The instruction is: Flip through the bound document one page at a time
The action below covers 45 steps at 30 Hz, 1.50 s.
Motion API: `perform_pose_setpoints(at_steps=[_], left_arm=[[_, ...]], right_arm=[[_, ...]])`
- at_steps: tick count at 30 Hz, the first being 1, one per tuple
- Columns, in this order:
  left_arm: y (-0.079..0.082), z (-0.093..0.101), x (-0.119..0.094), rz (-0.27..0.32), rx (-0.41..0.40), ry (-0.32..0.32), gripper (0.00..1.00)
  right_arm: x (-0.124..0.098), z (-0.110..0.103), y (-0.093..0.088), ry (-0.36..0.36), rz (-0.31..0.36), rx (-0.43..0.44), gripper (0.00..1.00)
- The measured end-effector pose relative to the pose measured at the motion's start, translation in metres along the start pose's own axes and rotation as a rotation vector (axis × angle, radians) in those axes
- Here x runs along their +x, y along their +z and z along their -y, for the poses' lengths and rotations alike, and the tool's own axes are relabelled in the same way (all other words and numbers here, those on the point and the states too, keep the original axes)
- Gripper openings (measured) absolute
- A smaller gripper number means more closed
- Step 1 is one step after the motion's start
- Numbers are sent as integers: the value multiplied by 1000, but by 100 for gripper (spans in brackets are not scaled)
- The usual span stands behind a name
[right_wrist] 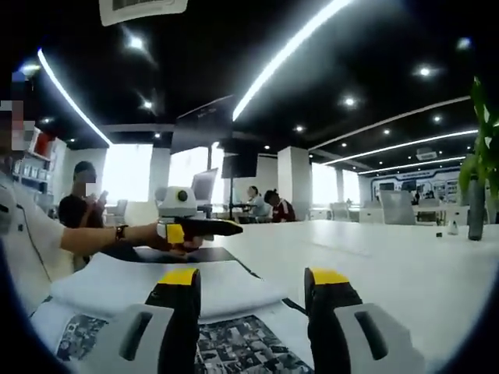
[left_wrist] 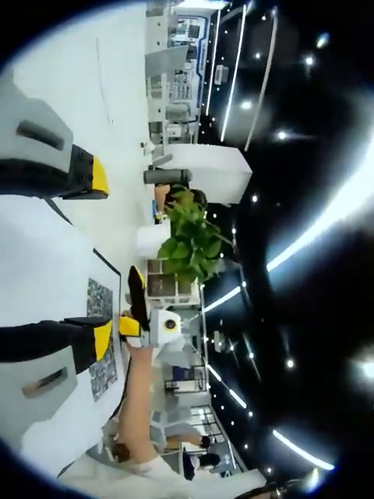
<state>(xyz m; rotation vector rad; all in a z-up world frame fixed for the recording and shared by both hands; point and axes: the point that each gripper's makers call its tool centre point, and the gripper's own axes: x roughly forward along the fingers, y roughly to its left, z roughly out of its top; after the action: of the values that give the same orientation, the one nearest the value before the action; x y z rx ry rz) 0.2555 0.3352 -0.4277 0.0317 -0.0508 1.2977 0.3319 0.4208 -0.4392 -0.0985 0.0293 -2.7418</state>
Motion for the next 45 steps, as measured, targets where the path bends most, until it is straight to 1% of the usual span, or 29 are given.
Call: perform_pose_setpoints(at_steps=[3, 7, 10, 11, 16, 19, 22, 25, 27, 28, 31, 32, 34, 35, 36, 37, 39, 45], left_arm=[[-3, -2, 0, -13, 4, 6, 61], [-5, -3, 2, -21, 13, 5, 61], [-3, -3, 2, -13, 16, 1, 61], [-2, -3, 2, -13, 17, 2, 61], [-1, -3, 3, -8, 14, -7, 61], [-2, 2, 4, -8, 12, -17, 61], [-4, 8, 3, -19, 14, -25, 61], [-5, 18, 4, -21, 16, -55, 61], [-7, 32, 5, -30, -14, -124, 61], [-7, 34, 6, -29, -15, -134, 61], [-9, 57, 8, -37, -17, -226, 61], [-10, 62, 8, -42, -17, -238, 61], [-10, 70, 7, -43, -48, -278, 61], [-10, 71, 7, -42, -53, -284, 61], [-11, 72, 7, -44, -55, -292, 61], [-11, 75, 7, -47, -56, -296, 61], [-13, 81, 6, -50, -55, -301, 62], [-12, 86, 4, -49, -58, -307, 62]], right_arm=[[1, -9, -1, 26, -5, -1, 56], [1, -9, -5, 20, -20, -7, 56], [0, -11, -2, 24, -12, -5, 56], [1, -7, -1, 25, -7, -3, 56], [0, -8, 0, 35, -1, 8, 56], [-1, -9, 1, 46, 2, 18, 56], [-2, -15, 4, 73, 10, 35, 56], [-3, -21, 5, 98, 12, 43, 55], [-4, -27, 4, 131, 6, 57, 55], [-4, -29, 4, 141, 5, 62, 54], [-9, -49, 9, 233, 18, 91, 53], [-10, -53, 9, 250, 15, 99, 53], [-10, -59, 6, 274, 1, 94, 53], [-10, -60, 5, 278, -4, 95, 53], [-10, -63, 2, 296, -20, 88, 54], [-10, -62, 0, 290, -30, 91, 55], [-10, -64, -1, 298, -33, 91, 55], [-10, -66, -2, 297, -33, 86, 57]])
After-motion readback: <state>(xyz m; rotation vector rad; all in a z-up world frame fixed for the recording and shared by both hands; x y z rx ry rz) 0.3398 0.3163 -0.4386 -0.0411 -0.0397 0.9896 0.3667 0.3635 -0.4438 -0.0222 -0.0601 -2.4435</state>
